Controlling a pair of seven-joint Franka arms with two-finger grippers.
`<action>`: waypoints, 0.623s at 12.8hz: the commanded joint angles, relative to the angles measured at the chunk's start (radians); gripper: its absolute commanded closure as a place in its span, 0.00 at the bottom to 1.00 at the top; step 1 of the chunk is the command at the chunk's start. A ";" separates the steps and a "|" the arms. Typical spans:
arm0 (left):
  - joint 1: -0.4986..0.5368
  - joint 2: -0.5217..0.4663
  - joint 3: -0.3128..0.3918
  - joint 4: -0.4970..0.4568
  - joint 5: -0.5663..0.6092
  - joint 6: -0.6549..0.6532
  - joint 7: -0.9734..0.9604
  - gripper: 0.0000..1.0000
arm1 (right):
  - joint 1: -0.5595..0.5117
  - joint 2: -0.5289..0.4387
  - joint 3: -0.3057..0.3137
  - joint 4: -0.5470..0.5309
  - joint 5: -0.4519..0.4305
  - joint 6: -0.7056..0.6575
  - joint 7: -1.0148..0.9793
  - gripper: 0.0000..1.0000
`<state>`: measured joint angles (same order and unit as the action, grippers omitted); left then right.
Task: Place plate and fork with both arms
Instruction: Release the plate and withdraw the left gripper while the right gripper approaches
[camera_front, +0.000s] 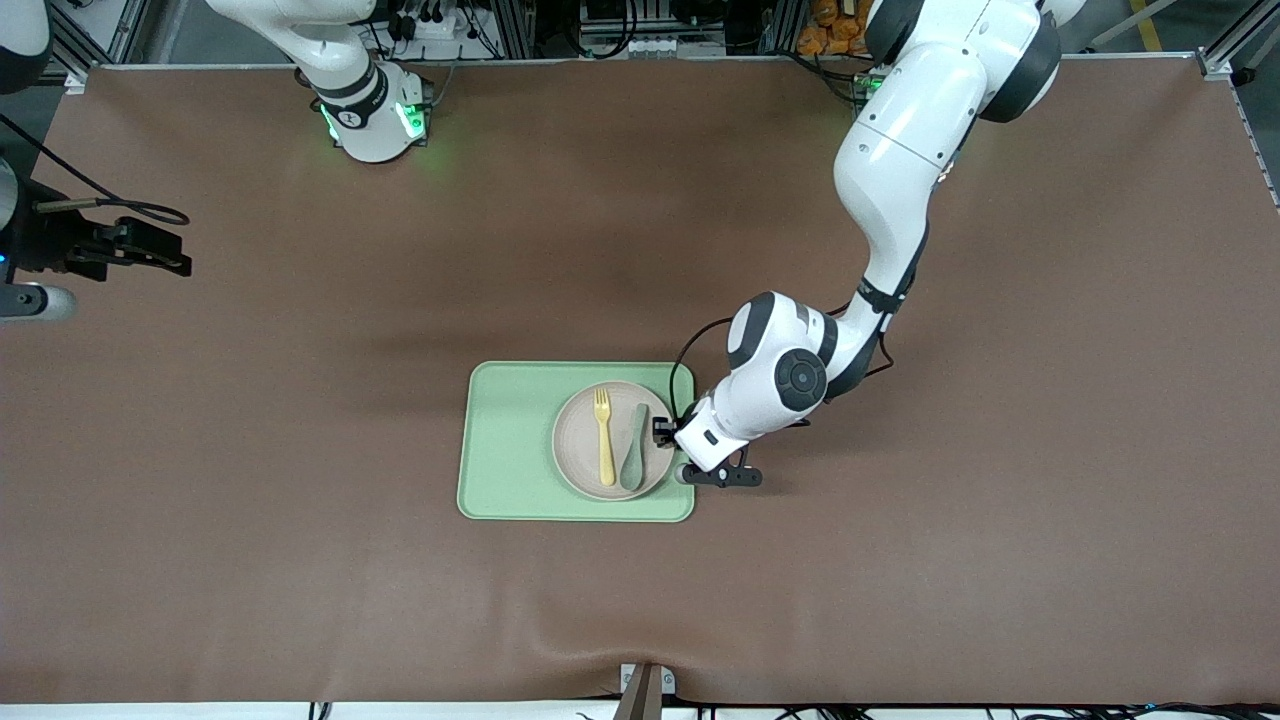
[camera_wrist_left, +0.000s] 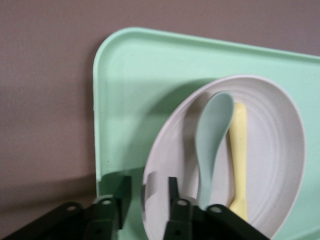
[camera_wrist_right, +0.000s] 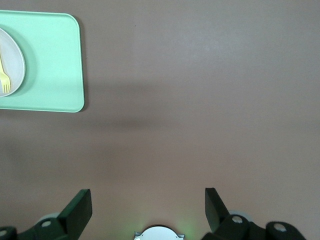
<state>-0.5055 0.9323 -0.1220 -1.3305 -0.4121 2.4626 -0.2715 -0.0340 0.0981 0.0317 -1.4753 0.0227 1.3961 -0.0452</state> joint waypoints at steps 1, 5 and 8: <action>-0.001 -0.047 0.011 0.011 0.024 -0.011 -0.046 0.00 | 0.023 0.015 -0.001 0.006 0.019 -0.009 -0.001 0.00; 0.016 -0.179 0.074 0.011 0.023 -0.129 -0.061 0.00 | 0.064 0.063 -0.001 0.013 0.074 0.006 0.062 0.00; 0.021 -0.303 0.166 0.008 0.062 -0.321 -0.049 0.00 | 0.147 0.106 -0.003 0.041 0.063 0.087 0.073 0.00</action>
<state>-0.4881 0.7149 0.0071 -1.2878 -0.3973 2.2341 -0.3006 0.0709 0.1698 0.0332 -1.4747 0.0823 1.4558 0.0012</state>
